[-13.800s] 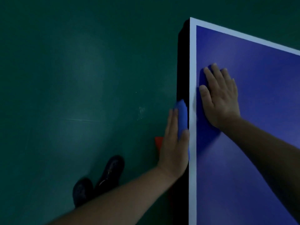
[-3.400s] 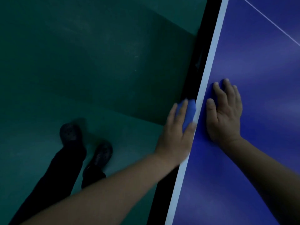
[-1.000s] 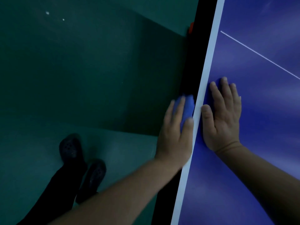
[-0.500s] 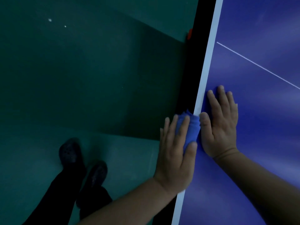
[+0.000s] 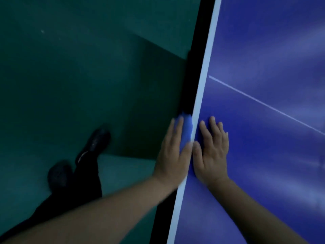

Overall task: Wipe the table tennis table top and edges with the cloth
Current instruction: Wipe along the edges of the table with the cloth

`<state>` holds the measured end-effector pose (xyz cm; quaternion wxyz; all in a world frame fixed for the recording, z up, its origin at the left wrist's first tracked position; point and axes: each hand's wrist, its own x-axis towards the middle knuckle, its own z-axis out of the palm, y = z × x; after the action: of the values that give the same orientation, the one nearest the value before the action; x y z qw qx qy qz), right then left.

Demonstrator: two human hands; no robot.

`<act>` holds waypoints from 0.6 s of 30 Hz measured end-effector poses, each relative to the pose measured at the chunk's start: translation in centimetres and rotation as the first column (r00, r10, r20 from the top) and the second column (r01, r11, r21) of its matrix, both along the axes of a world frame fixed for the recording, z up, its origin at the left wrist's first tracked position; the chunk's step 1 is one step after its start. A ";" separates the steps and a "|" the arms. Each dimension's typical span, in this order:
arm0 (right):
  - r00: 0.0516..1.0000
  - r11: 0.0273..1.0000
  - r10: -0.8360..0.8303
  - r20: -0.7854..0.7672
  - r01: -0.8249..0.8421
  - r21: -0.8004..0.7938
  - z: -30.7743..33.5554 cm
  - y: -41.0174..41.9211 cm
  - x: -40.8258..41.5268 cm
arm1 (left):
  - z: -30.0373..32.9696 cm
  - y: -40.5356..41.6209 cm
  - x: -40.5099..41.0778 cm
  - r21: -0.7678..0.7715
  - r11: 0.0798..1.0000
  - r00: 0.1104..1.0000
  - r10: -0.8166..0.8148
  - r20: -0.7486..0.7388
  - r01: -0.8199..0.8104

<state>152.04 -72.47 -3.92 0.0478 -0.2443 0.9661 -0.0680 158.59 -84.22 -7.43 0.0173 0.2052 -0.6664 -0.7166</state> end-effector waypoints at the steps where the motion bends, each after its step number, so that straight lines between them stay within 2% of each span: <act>1: 1.000 1.000 0.009 -0.021 -0.009 -0.015 0.3 -0.4 -0.8 | 0.1 0.4 1.1 -0.008 1.000 1.000 -0.014 0.019 0.014; 4: 0.998 0.999 0.047 -0.029 -0.047 -0.008 1.2 -1.6 -4.8 | 0.4 -0.2 -1.1 0.004 0.999 0.995 -0.052 0.086 0.052; 8: 0.989 0.990 0.143 -0.034 -0.144 -0.008 1.4 -3.8 -13.3 | 0.0 -3.9 -12.0 0.001 1.000 0.995 -0.002 0.104 0.002; 12: 0.998 0.998 0.014 0.056 -0.011 -0.055 0.0 -7.8 -19.9 | -0.3 -7.3 -20.1 0.030 1.000 0.999 0.001 0.054 -0.003; 14: 0.999 0.998 -0.023 0.045 0.025 -0.049 -0.7 -8.7 -20.6 | -0.5 -7.1 -19.1 0.034 0.999 0.999 0.015 0.034 -0.016; 18: 0.999 0.999 -0.007 0.033 0.009 -0.050 -1.0 -8.2 -20.5 | -0.3 -4.2 -11.6 0.031 1.000 1.000 0.004 0.030 -0.005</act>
<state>131.54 -80.68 -4.89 0.0574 -0.2405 0.9642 -0.0964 146.99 -88.46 -7.76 0.0058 0.2176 -0.6549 -0.7237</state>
